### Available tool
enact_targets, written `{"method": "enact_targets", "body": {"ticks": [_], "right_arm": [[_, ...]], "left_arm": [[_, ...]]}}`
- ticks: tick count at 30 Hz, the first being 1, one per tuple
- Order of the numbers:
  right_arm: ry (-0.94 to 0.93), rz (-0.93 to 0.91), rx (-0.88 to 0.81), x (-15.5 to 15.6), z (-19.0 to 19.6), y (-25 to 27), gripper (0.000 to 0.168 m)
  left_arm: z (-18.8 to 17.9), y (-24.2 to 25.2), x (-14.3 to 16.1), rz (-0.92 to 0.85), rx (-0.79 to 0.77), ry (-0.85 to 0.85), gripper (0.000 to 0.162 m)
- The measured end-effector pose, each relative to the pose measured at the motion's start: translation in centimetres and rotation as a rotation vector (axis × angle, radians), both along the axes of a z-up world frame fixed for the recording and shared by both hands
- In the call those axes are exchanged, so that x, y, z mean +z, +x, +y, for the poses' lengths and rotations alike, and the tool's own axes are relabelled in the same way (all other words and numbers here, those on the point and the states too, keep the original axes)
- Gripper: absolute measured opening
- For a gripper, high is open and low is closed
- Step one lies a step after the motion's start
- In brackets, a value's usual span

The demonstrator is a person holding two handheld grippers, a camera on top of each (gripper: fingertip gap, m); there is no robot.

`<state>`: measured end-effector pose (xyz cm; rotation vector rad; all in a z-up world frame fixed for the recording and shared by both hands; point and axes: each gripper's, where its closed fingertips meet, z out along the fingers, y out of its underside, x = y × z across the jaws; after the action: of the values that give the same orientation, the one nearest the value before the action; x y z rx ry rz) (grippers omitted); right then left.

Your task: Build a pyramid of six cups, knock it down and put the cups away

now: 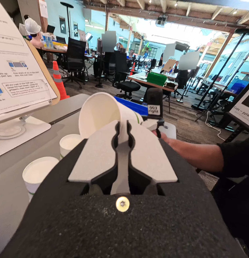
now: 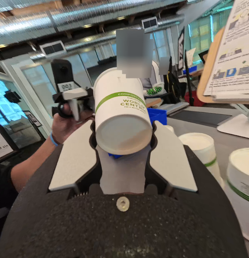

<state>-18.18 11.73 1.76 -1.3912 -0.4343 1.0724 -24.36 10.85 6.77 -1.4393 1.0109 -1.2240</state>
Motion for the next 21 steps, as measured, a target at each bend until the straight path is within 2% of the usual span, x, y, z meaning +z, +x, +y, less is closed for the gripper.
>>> {"method": "enact_targets", "body": {"ticks": [2, 4, 8, 13, 17, 21], "right_arm": [[-0.023, -0.086, -0.047, 0.2, 0.9, 1.8, 0.075], [-0.028, -0.211, -0.105, 1.1, 2.1, 4.1, 0.075], [-0.047, -0.615, -0.195, 3.2, 5.7, 8.4, 0.076], [-0.080, -1.192, -0.090, 5.5, 9.8, 9.4, 0.076], [-0.246, -1.573, 0.092, 4.4, 11.6, 8.9, 0.076], [-0.475, -1.764, 0.210, 2.4, 12.1, 8.8, 0.076]], "left_arm": [[0.3, -0.8, -1.3, 0.059, 0.047, -0.009, 0.040], [1.0, -2.2, -3.9, 0.199, 0.135, 0.023, 0.058], [0.2, -5.6, -9.6, 0.479, 0.251, 0.101, 0.059], [-3.5, -6.0, -13.2, 0.459, 0.245, -0.014, 0.057], [-6.3, -4.6, -16.1, 0.474, 0.176, -0.067, 0.054], [-7.4, -3.6, -17.4, 0.523, 0.139, -0.051, 0.056]]}}
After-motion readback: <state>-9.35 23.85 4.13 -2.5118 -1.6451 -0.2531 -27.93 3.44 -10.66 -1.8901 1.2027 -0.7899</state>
